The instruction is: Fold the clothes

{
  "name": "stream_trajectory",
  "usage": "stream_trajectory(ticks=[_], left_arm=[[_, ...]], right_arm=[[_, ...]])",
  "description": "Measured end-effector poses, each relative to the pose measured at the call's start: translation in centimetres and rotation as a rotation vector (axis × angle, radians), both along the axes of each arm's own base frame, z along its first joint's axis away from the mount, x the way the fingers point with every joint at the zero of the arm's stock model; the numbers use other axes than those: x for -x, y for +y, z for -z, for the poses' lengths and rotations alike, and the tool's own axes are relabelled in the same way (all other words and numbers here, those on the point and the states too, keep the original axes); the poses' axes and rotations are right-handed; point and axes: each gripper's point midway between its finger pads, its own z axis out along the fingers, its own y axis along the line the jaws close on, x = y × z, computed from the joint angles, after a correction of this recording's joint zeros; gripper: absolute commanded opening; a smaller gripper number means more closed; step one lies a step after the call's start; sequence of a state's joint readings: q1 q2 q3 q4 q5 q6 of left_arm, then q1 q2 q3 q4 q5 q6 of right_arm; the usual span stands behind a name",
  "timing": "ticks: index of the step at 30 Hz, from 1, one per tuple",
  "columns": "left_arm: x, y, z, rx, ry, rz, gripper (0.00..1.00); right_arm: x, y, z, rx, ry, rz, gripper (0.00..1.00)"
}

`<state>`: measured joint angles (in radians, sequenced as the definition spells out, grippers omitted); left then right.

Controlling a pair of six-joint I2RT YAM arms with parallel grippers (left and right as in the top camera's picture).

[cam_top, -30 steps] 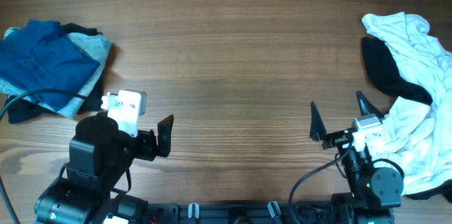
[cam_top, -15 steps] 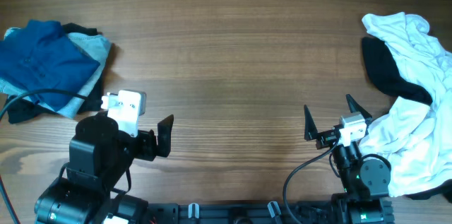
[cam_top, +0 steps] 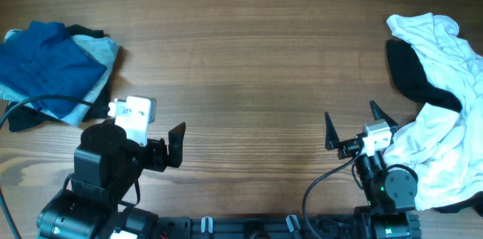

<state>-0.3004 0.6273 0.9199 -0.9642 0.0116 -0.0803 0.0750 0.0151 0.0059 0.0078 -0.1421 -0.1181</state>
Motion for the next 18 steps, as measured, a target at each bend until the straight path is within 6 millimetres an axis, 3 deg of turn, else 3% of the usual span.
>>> stream_trajectory(ticks=[4, 9, 13, 15, 18], left_arm=[[-0.1, 0.3, 0.0, 0.000, 0.000, -0.016, 1.00], [0.5, 4.2, 1.2, -0.013, 0.054, -0.192, 1.00], [1.5, 6.1, 2.3, -0.001, 0.018, -0.286, 1.00], [1.2, 6.3, 3.3, 0.007, -0.031, -0.296, 1.00], [-0.8, 6.1, 5.4, 0.034, -0.178, -0.287, 1.00]], right_arm=[[0.0, 0.0, 0.0, 0.000, 0.000, 0.000, 1.00], [0.0, 0.0, 0.0, 0.000, 0.000, 0.000, 1.00], [0.0, 0.0, 0.0, 0.000, -0.001, 0.000, 1.00], [0.0, 0.0, 0.0, 0.000, -0.001, 0.000, 1.00], [0.0, 0.0, -0.1, 0.000, -0.003, 0.000, 1.00]])
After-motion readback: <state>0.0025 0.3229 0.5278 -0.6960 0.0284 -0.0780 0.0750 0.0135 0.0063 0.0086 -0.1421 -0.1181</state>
